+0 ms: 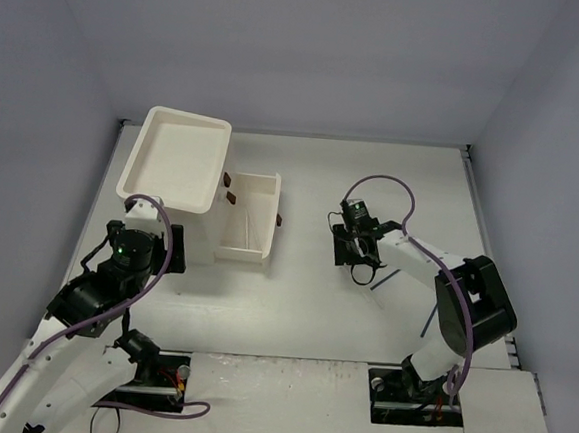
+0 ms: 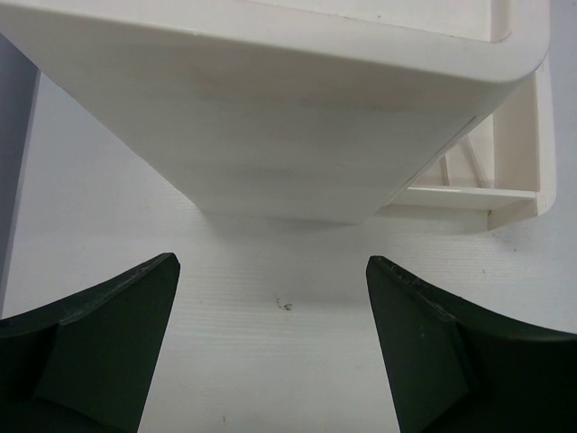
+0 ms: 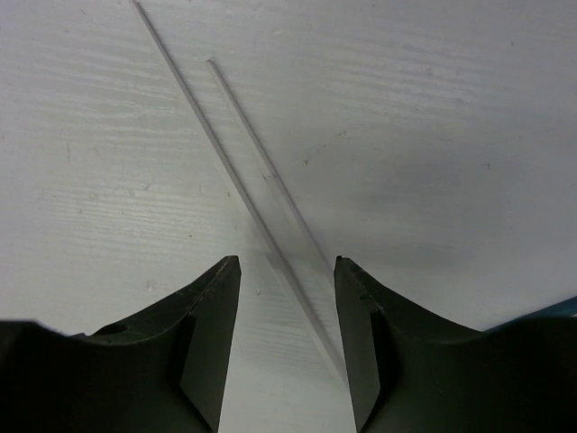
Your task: Sort the eating utensils into containers
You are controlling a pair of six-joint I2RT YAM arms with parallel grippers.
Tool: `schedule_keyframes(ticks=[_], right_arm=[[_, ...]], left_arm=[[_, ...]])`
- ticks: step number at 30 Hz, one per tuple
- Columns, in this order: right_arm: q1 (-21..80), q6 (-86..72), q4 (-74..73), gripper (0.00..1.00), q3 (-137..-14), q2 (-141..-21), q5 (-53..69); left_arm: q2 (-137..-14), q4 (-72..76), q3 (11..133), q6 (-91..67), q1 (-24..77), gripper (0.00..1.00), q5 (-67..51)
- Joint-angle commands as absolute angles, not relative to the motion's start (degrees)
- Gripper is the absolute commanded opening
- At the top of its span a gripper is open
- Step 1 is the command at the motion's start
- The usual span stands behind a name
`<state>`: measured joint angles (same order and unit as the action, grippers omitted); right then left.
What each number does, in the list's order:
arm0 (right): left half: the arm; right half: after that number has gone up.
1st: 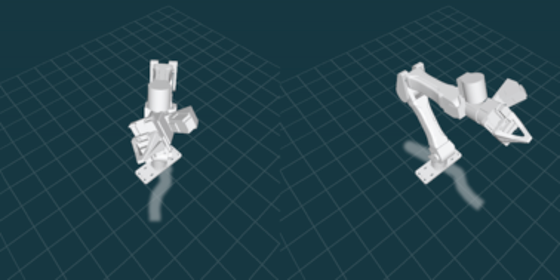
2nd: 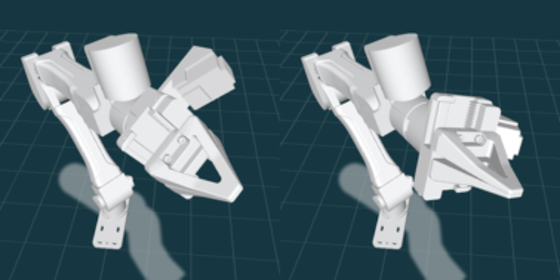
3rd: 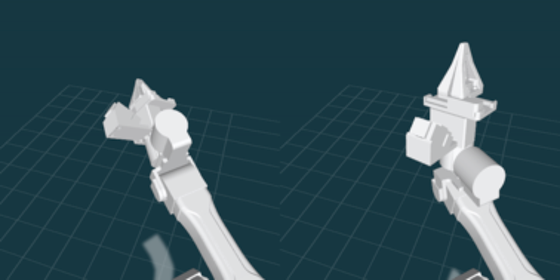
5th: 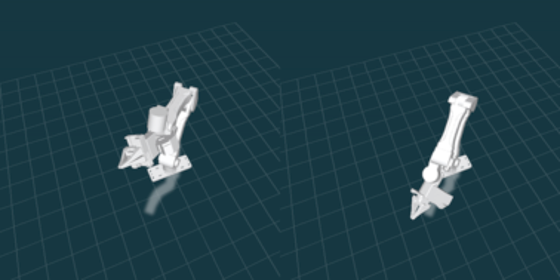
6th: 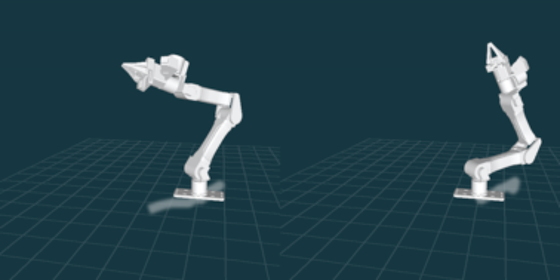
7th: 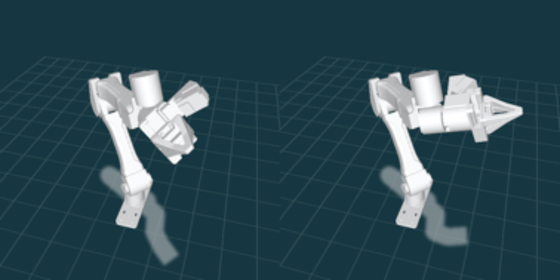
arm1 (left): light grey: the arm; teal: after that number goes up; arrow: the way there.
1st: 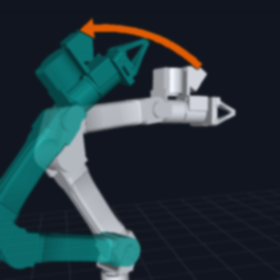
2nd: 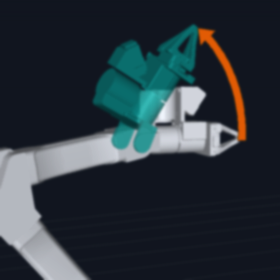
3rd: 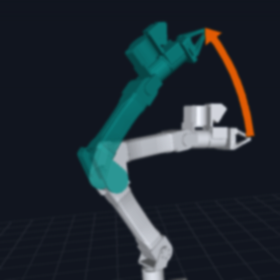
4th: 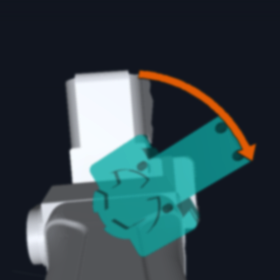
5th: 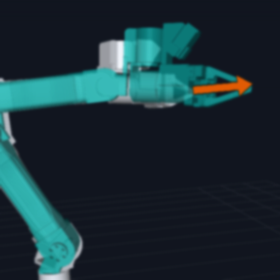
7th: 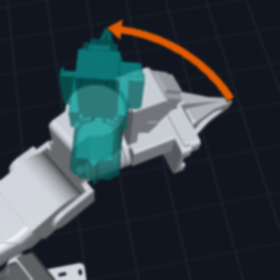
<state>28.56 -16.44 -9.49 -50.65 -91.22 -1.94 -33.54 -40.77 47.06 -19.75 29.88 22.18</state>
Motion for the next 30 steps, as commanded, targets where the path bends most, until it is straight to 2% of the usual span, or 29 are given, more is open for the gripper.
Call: schedule_keyframes(ticks=[1,6,13,17,24,28,30], right_arm=[[28.21,-17.26,-8.26,0.41,-49.66,-90.70,-0.88],[28.30,-17.54,-8.26,0.32,-48.65,-90.05,-1.08],[28.39,-18.10,-8.26,0.26,-47.64,-89.12,-0.88],[28.65,-18.20,-8.26,0.18,-47.28,-89.34,-0.68],[29.67,-18.63,-8.26,0.14,-46.91,-90.63,-0.53],[32.04,-18.96,-8.28,0.02,-48.09,-92.53,-0.53],[34.00,-19.35,-8.30,0.00,-49.96,-93.80,-0.53]], left_arm=[[-35.10,-36.97,47.11,-19.51,29.53,0.82,21.80],[-35.33,-36.77,46.97,-19.57,29.53,0.82,21.62],[-35.60,-36.65,46.93,-19.69,29.53,0.82,21.44],[-35.68,-36.64,46.85,-19.69,29.53,0.82,21.36],[-35.74,-36.59,46.79,-19.69,29.53,0.82,21.36],[-35.70,-36.64,46.85,-19.69,29.53,0.82,21.36],[-35.77,-36.56,46.85,-19.74,29.53,0.82,21.36]])
